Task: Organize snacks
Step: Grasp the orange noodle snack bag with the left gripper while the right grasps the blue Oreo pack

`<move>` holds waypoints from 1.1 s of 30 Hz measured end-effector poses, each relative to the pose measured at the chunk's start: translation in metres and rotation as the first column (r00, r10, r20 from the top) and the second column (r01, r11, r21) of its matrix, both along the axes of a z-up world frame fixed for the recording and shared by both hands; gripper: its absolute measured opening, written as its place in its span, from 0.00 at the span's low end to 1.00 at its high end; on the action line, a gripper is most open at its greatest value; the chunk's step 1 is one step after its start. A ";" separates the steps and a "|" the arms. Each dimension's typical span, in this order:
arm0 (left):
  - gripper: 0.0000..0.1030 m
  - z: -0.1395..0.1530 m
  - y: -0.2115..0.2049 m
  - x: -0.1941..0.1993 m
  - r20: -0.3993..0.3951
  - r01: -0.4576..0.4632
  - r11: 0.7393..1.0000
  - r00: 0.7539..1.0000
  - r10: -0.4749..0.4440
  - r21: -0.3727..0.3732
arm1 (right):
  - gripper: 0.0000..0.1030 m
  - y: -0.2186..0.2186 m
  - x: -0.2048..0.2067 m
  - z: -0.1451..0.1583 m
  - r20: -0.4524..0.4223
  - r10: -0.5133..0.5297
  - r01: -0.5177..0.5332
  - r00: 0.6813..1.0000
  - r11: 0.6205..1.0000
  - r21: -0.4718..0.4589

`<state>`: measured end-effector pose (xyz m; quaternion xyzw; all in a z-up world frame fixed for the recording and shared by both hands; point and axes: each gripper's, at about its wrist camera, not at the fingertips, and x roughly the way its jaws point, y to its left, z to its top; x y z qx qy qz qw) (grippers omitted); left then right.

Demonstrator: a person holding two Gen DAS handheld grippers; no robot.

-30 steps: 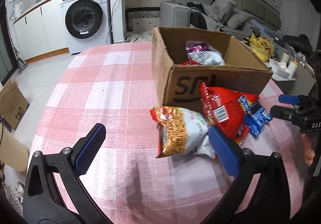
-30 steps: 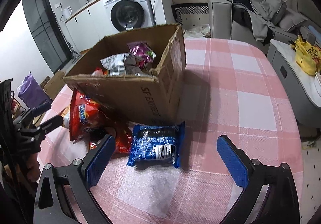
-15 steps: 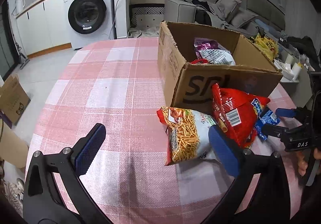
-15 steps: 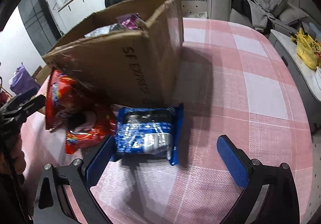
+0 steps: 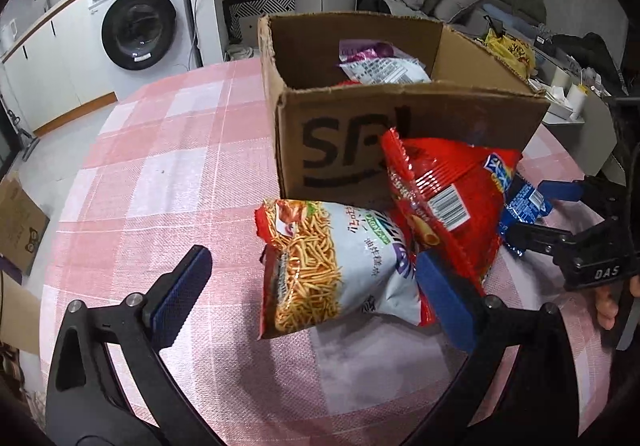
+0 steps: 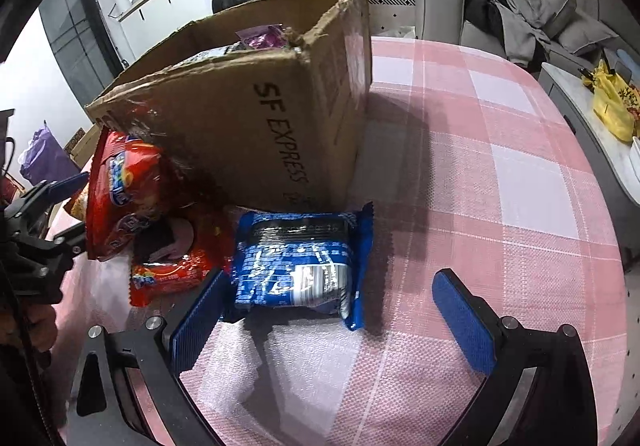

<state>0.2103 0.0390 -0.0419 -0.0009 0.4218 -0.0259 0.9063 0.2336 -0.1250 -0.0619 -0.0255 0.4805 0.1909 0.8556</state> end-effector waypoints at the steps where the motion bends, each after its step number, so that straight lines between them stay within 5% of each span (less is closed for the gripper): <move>1: 0.98 -0.002 0.000 0.001 -0.007 0.000 1.000 1.000 0.000 -0.005 | 1.00 0.000 0.000 0.000 0.000 0.003 -0.003 1.000 1.000 0.009; 6: 0.86 -0.007 0.006 0.006 -0.021 0.013 0.998 1.000 -0.015 -0.067 | 1.00 0.001 -0.003 0.003 0.004 0.021 -0.021 1.000 0.999 0.044; 11: 0.55 -0.008 0.007 0.008 -0.032 0.052 0.988 0.998 -0.057 -0.145 | 0.99 0.000 -0.003 0.005 0.000 0.026 -0.026 1.000 0.998 0.060; 19: 0.53 -0.004 0.015 -0.001 -0.007 0.025 0.986 1.000 -0.027 -0.165 | 0.98 -0.002 -0.003 0.005 0.000 0.024 -0.024 1.000 0.997 0.070; 23: 0.53 0.000 0.020 -0.007 0.008 0.003 0.988 1.000 -0.001 -0.152 | 0.81 0.002 -0.004 0.004 0.013 0.021 -0.022 1.000 0.999 0.032; 33: 0.53 0.010 0.034 -0.023 0.030 -0.029 0.988 0.999 0.034 -0.150 | 0.75 0.008 -0.008 0.005 0.023 0.039 -0.040 0.999 0.999 0.017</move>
